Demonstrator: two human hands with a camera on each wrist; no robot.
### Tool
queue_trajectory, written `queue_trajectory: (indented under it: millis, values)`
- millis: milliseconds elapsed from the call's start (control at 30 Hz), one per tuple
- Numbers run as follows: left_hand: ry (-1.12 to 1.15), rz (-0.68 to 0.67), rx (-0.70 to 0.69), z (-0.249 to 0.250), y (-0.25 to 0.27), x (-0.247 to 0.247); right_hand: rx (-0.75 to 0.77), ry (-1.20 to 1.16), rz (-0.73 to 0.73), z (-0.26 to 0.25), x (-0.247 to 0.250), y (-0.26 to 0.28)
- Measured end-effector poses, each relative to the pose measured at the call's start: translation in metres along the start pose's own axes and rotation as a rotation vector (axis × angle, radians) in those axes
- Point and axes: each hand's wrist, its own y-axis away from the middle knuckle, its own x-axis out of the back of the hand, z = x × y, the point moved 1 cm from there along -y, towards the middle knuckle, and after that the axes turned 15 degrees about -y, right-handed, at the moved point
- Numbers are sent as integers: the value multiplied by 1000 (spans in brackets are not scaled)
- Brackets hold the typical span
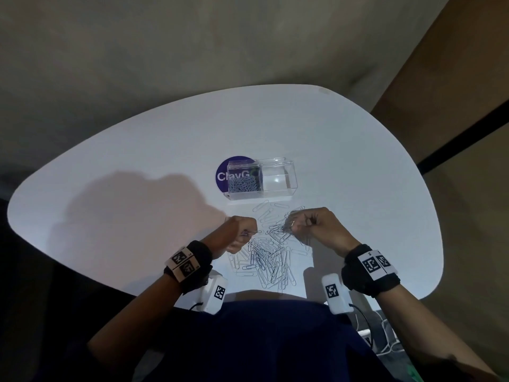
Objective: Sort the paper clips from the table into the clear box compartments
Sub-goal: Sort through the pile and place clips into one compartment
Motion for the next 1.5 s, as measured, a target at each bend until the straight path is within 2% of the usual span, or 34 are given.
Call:
queue_trajectory:
  millis: [167, 267, 433, 600, 700, 767, 833, 933, 1067, 1167, 1333, 1400, 1500]
  values:
    - [220, -5, 22, 7, -3, 4, -136, -192, -13, -9, -2, -1]
    - [226, 41, 48, 10, -4, 5, -147, -241, -59, -12, -1, 0]
    - [270, 69, -5, 8, -6, 4, -145, -392, -8, -12, 0, -2]
    - [226, 118, 18, 0, -9, 5, -259, -437, -72, -7, -6, -7]
    - [36, 229, 29, -3, -15, 6, -271, -527, -33, -11, -12, -5]
    - [-286, 345, -60, -5, -17, 5, -255, -502, 5, -14, -15, -2]
    - [-541, 399, -163, -6, -18, 1, -208, -378, 13, -15, -17, -1]
    - [-803, 399, -219, -5, -18, -8, -106, -234, 4, -10, -18, -1]
    - [-1053, 422, -165, 3, -23, -17, 1, 72, 59, -7, -21, -3]
    - [-1223, 358, -134, 13, -24, -25, 42, 196, 130, -7, -22, -5]
    - [-1170, 241, -39, 15, -27, -21, 88, 256, 159, -14, -22, -11]
    - [-1124, 205, -47, 14, -26, -18, 103, 256, 137, -22, -23, -15]
    - [-1041, 226, -86, 7, -21, -12, 120, 259, 87, -38, -27, -22]
